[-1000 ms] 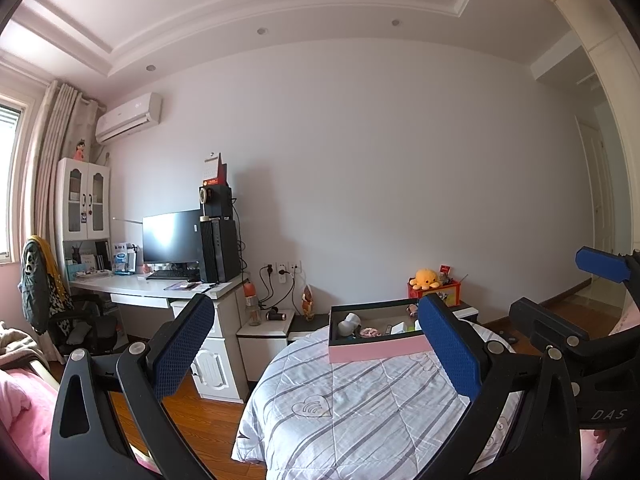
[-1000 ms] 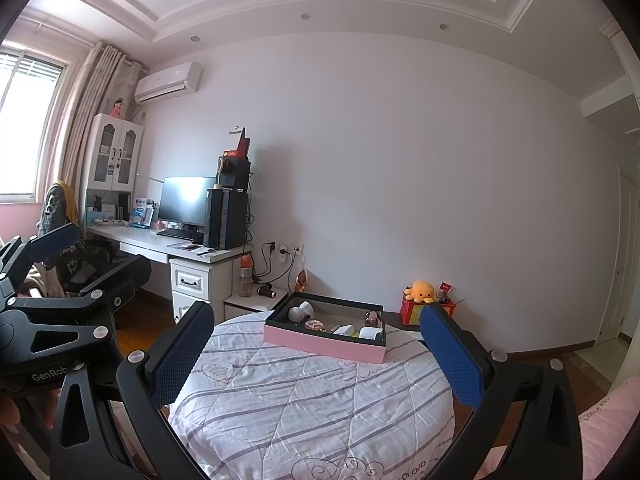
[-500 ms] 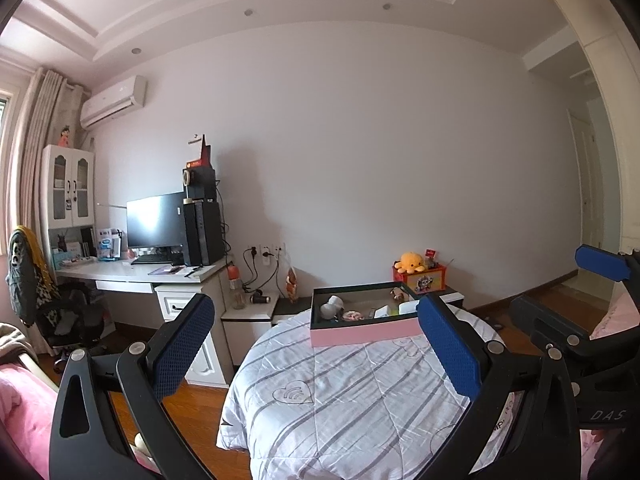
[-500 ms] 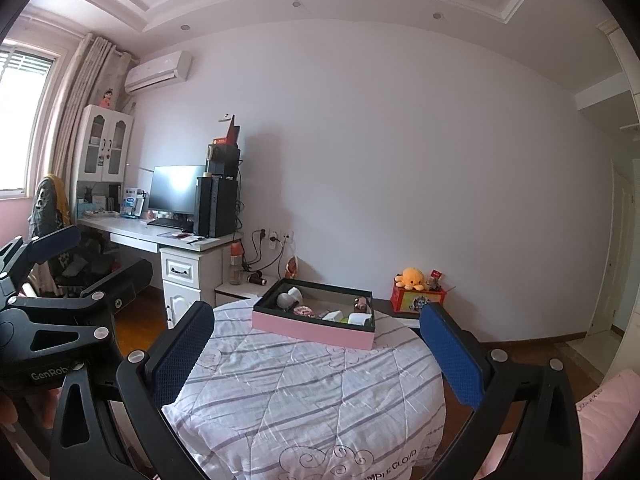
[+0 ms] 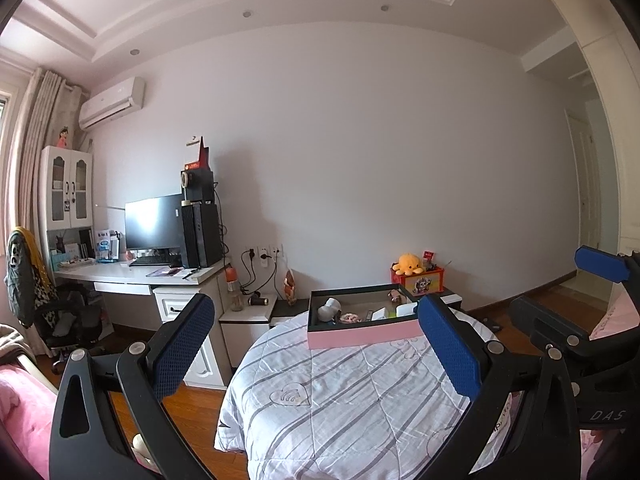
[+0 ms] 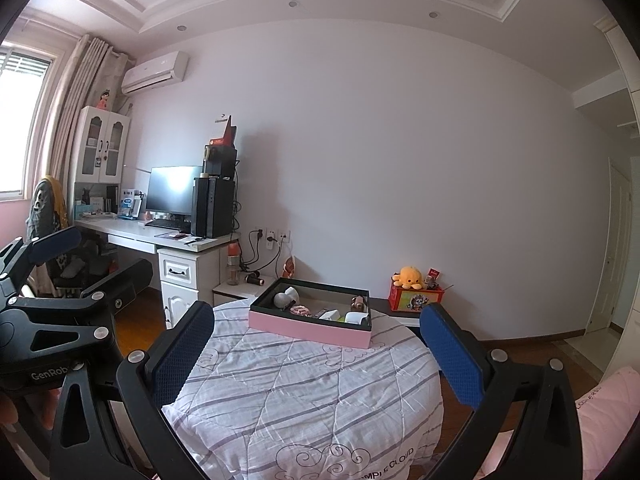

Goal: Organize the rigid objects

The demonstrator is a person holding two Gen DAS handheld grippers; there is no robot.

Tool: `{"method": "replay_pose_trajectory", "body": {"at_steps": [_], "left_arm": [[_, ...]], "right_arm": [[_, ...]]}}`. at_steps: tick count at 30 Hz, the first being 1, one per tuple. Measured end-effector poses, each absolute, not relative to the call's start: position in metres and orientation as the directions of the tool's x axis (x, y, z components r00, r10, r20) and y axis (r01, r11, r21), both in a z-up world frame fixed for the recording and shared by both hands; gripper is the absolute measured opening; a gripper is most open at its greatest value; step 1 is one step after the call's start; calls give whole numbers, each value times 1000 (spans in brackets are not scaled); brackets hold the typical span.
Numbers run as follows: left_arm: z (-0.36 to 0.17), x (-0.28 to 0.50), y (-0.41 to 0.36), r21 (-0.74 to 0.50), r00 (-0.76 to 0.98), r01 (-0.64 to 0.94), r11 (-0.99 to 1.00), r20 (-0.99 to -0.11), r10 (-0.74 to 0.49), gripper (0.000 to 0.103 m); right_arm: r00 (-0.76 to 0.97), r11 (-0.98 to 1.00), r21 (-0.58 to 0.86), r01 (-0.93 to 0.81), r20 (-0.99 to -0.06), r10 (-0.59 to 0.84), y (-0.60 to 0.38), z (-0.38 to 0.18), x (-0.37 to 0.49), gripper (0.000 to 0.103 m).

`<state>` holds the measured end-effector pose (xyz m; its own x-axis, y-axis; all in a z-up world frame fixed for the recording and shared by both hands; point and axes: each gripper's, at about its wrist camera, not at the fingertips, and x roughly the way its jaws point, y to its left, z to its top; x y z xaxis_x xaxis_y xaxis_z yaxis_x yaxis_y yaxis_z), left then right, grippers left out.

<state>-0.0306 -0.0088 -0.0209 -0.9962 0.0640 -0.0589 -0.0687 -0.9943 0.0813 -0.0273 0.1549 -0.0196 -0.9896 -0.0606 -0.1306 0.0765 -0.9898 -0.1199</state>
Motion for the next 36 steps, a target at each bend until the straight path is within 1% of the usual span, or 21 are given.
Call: {"method": "replay_pose_trajectory", "body": {"at_steps": [5, 13, 18, 22, 26, 29, 36], "left_arm": [[-4, -30, -8, 98, -998, -48, -994, -33, 45, 103], [41, -38, -8, 156, -1000, -23, -988, 12, 25, 103], [75, -46, -13, 135, -998, -31, -990, 45, 38, 103], [92, -52, -18, 126, -998, -40, -991, 52, 46, 103], [104, -57, -18, 148, -997, -21, -989, 66, 31, 103], [111, -60, -19, 143, -998, -9, -990, 66, 18, 103], [113, -61, -21, 140, -997, -12, -990, 80, 24, 103]], "right_arm": [[-993, -987, -142, 73, -107, -58, 154, -7, -29, 103], [-995, -978, -193, 82, -68, -70, 145, 42, -39, 103], [-994, -978, -184, 102, -42, -96, 144, 73, -49, 103], [-991, -976, -173, 133, -33, -130, 143, 87, -55, 103], [-991, -974, -185, 133, -26, -131, 139, 97, -62, 103], [-992, -973, -189, 129, -24, -127, 136, 103, -65, 103], [-992, -972, -199, 122, -16, -122, 132, 106, -65, 103]]}}
